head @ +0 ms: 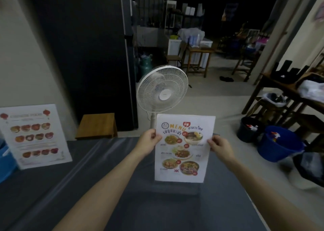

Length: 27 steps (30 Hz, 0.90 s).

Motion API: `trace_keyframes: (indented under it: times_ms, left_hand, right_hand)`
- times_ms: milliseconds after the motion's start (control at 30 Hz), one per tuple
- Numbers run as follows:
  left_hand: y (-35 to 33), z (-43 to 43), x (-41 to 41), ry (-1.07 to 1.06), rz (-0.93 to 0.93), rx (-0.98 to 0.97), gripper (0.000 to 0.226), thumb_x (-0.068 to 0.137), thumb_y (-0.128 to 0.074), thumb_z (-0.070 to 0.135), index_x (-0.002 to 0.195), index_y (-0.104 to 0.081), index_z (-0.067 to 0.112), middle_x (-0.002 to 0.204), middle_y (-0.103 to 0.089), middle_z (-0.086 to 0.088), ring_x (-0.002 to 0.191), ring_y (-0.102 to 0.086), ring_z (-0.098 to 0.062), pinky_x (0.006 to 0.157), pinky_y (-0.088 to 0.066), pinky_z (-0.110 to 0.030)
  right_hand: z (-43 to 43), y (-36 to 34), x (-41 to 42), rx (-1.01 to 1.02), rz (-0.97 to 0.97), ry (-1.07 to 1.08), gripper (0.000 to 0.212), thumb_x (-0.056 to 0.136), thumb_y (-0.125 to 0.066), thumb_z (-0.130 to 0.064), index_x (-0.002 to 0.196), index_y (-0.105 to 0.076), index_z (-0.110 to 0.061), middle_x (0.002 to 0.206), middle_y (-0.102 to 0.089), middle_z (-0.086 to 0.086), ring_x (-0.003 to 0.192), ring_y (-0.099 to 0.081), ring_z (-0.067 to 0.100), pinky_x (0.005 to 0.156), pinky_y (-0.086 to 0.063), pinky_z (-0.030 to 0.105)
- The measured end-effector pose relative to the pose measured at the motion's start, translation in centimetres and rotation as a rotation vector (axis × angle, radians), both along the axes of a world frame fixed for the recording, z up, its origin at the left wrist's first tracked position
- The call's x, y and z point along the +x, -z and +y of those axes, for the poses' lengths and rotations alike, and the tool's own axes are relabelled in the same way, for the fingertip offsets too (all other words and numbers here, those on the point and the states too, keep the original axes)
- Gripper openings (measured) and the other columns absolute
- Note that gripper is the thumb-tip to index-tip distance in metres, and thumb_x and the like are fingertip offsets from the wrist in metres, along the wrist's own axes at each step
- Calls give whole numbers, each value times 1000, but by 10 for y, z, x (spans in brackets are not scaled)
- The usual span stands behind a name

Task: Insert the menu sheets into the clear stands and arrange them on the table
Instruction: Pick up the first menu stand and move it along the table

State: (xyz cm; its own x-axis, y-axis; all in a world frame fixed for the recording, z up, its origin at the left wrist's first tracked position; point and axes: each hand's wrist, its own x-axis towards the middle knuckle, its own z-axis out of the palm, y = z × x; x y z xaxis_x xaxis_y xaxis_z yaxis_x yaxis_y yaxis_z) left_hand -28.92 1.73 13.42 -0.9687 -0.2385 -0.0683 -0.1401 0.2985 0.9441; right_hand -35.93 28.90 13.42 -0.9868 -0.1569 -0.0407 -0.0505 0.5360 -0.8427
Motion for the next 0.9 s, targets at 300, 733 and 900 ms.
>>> trace_keyframes:
  times_ms: [300, 733, 900]
  left_hand:
    - [10, 23, -89, -15, -25, -47, 20, 92, -60, 13, 111, -64, 6, 110, -72, -11, 100, -68, -23, 84, -57, -36]
    - [36, 64, -180, -100, 1, -74, 20, 92, -60, 13, 108, -65, 3, 108, -71, -10, 99, -67, -23, 88, -57, -46]
    - [42, 69, -195, -93, 13, -89, 19, 92, -60, 11, 108, -65, 3, 105, -69, -6, 96, -64, -20, 84, -54, -35]
  right_hand:
    - [25, 11, -97, -10, 3, 2, 22, 92, -56, -14, 94, -63, 6, 97, -70, 24, 92, -66, 42, 84, -50, 62]
    - [46, 36, -183, -122, -6, 86, 22, 94, -52, -12, 108, -62, 3, 111, -67, 20, 101, -65, 35, 89, -53, 52]
    - [50, 39, -198, -153, -42, 101, 23, 95, -51, -12, 110, -61, 2, 113, -66, 20, 103, -64, 34, 91, -53, 51]
